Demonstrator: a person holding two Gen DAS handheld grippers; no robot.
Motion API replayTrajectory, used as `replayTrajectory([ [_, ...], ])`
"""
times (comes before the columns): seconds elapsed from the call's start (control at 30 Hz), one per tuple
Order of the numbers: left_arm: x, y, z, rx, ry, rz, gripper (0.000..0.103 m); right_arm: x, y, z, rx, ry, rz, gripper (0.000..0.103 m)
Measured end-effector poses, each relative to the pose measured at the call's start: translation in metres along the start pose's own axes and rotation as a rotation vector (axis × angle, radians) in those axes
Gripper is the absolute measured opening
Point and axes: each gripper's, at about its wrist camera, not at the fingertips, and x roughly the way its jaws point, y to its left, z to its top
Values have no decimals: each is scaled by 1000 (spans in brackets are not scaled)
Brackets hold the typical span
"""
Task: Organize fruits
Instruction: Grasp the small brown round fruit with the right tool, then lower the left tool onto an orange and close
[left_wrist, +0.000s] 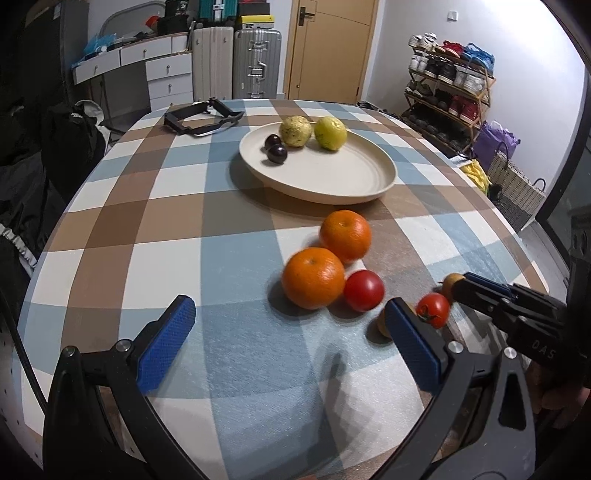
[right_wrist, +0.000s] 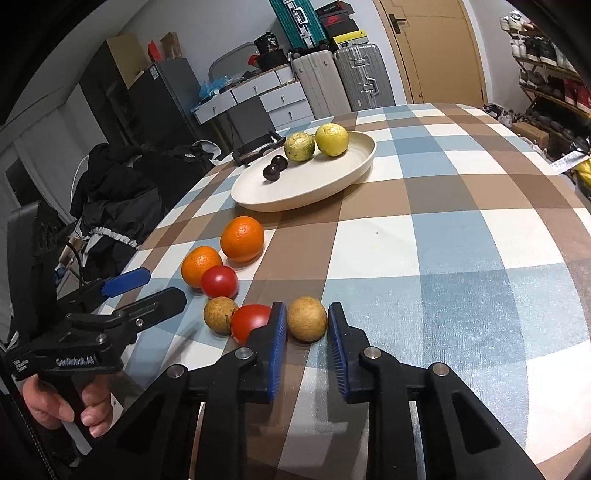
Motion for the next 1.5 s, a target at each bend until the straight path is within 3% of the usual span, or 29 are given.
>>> replayTrajectory([
  [0.2, 1, 7, 16, 7, -4, -17, 102, -6, -6, 1, 17, -33, 7, 23],
  [0.43, 19, -12, 46, 135, 62, -88, 102, -15, -8, 6, 7, -67, 20, 23],
  [0.77, 54, -28, 75, 225, 151, -149, 100, -22, -16, 8, -4, -84, 7, 23],
  [1.03, 78, -34, 80, 244, 231, -219, 76, -19, -31, 11, 39, -71, -16, 23],
  [1.2, 86, -32, 80, 223, 275, -275, 45, -21, -31, 15, 38, -79, -12, 23],
  [1.27, 88, -32, 79, 225, 281, -274, 39, -21, -29, 17, 31, -80, -11, 23],
  [1.5, 83, -30, 79, 217, 270, -291, 39, -20, -27, 18, 29, -80, -1, 23],
])
